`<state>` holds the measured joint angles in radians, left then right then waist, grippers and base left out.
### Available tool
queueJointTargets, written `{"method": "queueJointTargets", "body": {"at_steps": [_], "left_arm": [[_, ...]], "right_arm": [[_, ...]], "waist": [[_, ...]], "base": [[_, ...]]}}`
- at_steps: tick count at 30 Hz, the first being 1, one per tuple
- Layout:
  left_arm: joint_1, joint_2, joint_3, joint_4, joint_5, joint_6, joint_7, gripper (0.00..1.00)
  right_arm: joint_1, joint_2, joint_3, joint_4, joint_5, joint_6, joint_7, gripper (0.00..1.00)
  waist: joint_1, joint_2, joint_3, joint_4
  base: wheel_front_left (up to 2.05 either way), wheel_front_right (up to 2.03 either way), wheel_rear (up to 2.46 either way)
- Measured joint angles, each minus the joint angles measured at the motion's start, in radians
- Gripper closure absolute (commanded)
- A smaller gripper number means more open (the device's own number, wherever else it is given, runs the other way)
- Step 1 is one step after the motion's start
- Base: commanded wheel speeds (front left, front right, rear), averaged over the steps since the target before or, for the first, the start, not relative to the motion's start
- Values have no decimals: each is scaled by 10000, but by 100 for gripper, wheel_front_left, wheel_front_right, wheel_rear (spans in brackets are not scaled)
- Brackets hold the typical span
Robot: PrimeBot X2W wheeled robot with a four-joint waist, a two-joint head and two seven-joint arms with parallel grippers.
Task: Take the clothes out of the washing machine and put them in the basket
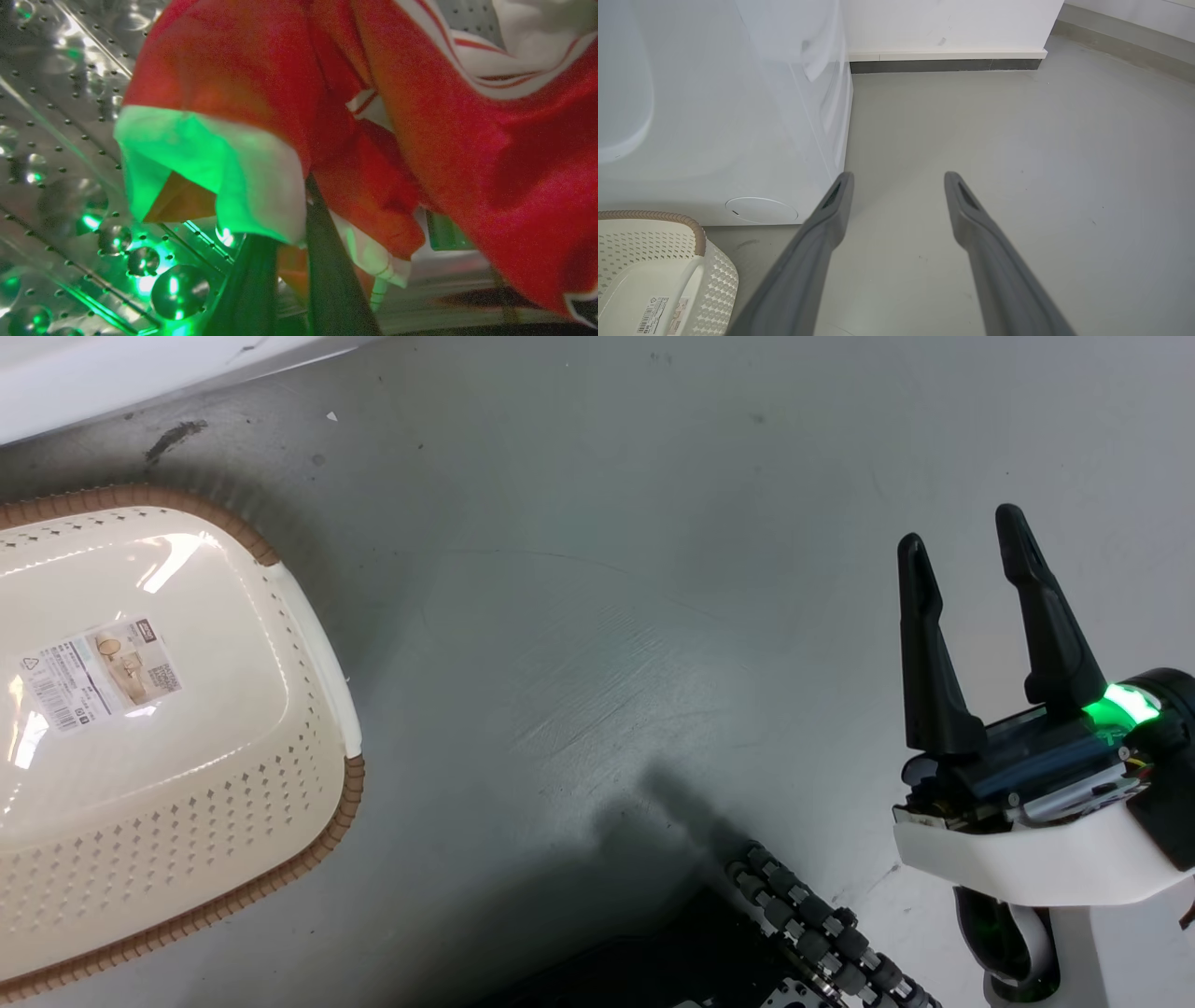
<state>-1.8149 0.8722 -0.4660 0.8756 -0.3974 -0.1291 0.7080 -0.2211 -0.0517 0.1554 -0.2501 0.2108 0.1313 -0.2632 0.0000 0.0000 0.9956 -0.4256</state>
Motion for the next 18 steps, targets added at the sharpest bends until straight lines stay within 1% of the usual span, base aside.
{"method": "queueJointTargets", "body": {"at_steps": [3,8,13,18], "left_arm": [[-49,58,-117,75,-31,-2,-497,100],[-109,104,-430,48,-73,-15,-1670,100],[414,-240,-570,251,-901,-15,-2767,100],[1426,-591,-815,535,-1624,-15,-3952,100]], "right_arm": [[-76,0,8,15,-4,0,0,0],[-294,0,-88,138,6,2,0,0],[-376,2,-280,305,-169,2,0,0],[-435,6,-648,462,-558,0,0,0]], "waist": [[0,0,-17,0],[0,0,-136,-14],[0,0,-463,182],[0,0,-1029,510]], "base": [[0,0,0],[0,0,0],[0,0,0],[0,0,0]]}}
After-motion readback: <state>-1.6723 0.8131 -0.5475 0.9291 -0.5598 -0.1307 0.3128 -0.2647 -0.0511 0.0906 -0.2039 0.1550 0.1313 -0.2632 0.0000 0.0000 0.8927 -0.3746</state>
